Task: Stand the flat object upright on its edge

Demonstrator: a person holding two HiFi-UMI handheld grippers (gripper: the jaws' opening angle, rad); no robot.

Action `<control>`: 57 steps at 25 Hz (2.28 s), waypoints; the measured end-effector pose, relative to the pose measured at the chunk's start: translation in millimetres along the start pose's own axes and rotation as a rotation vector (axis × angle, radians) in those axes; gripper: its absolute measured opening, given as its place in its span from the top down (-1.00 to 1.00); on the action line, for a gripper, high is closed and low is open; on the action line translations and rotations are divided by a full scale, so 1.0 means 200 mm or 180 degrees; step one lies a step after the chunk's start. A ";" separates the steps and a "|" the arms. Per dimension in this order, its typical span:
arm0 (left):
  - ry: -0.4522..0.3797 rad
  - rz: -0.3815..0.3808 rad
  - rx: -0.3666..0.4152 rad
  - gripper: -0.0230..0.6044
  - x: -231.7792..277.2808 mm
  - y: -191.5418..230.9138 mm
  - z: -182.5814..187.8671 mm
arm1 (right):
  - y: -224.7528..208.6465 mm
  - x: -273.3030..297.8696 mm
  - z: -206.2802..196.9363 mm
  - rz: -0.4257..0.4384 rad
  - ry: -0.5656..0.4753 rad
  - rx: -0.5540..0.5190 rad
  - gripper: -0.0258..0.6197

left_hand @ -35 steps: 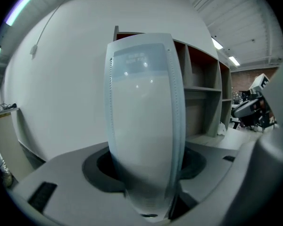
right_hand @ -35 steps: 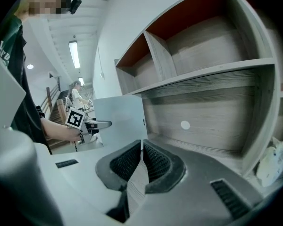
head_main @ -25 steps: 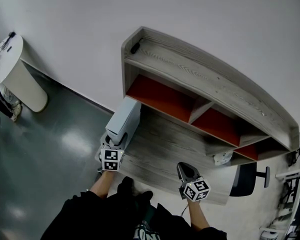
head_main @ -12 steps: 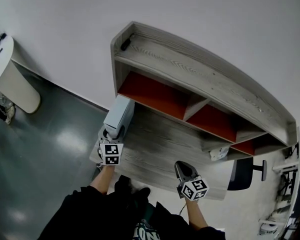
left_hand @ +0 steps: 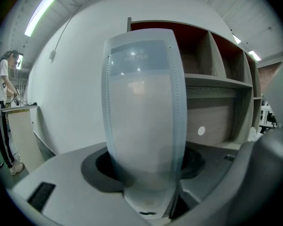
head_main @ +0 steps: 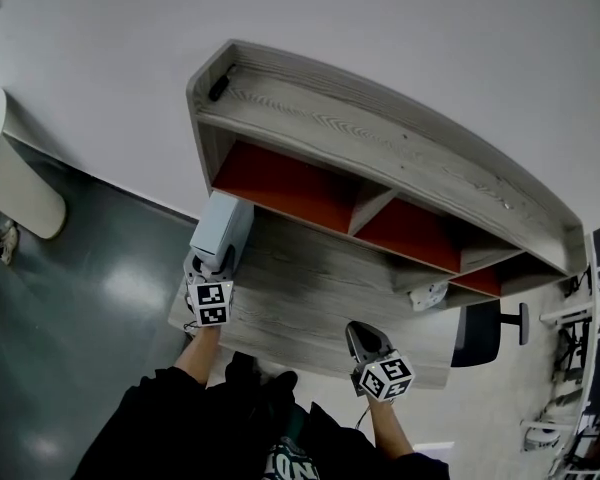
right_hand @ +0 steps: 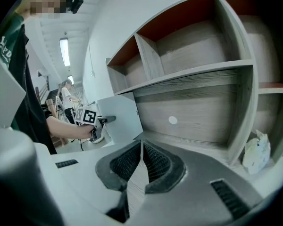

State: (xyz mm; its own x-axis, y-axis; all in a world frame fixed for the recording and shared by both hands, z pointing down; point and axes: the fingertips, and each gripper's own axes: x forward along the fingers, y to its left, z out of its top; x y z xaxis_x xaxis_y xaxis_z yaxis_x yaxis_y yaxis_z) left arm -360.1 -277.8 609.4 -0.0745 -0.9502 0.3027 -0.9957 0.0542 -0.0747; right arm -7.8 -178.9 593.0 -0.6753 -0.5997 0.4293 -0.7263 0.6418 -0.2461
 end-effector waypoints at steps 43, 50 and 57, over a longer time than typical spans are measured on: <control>0.0169 -0.0508 0.0077 0.84 -0.65 -0.13 -0.06 | 0.32 0.16 0.20 0.0104 -0.0373 -0.0128 0.79; 0.0052 -0.0680 0.0153 0.88 -0.77 -0.21 0.11 | 0.42 0.16 0.31 0.0101 -0.0504 -0.0361 0.79; -0.0058 -0.0739 0.0136 0.88 -0.82 -0.21 0.17 | 0.49 0.18 0.34 0.0218 -0.0526 -0.0428 0.80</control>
State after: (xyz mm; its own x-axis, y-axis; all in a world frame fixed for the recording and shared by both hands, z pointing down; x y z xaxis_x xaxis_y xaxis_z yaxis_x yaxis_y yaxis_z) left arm -303.5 -134.9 531.3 0.1577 -0.9411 0.2991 -0.9828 -0.1791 -0.0453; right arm -111.5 -168.9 525.5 -0.7424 -0.6154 0.2647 -0.6618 0.7352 -0.1468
